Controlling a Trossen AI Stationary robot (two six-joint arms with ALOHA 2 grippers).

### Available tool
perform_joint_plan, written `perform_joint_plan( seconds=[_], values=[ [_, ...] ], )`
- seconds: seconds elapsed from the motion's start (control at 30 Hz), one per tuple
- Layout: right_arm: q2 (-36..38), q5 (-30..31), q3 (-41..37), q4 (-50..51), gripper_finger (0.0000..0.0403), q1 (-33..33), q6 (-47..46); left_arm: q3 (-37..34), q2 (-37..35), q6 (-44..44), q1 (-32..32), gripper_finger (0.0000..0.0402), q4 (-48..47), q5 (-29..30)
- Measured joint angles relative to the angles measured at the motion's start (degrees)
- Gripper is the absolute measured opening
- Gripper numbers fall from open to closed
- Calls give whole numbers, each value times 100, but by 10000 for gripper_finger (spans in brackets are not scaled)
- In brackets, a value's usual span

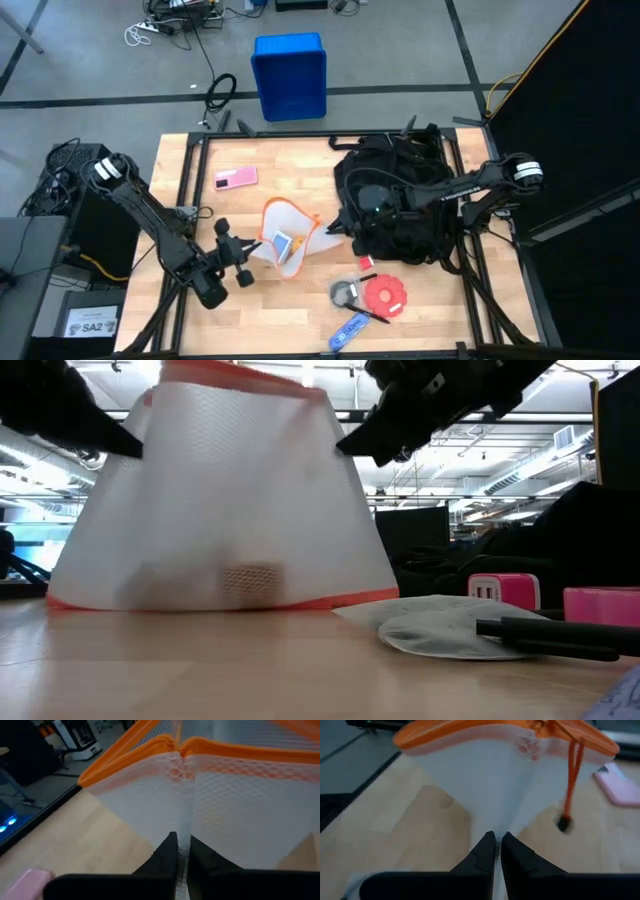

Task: Unpack backpack
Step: Adjust the zip bag

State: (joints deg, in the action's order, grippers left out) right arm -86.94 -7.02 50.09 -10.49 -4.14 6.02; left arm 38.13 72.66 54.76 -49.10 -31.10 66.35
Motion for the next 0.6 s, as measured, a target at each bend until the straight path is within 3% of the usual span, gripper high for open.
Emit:
perform_joint_plan(
  seconds=[0.27,0.4,0.6],
  values=[
    [-7,1021,-24,-88,0,-435,120,-542,-1,269,0,0,569,-53],
    [-7,1135,-280,-501,0,-492,144,-975,-183,170,0,0,1237,-99],
    [-9,1136,-781,-1157,0,-363,-84,-1845,-637,-1452,43,0,3642,-381]
  ],
)
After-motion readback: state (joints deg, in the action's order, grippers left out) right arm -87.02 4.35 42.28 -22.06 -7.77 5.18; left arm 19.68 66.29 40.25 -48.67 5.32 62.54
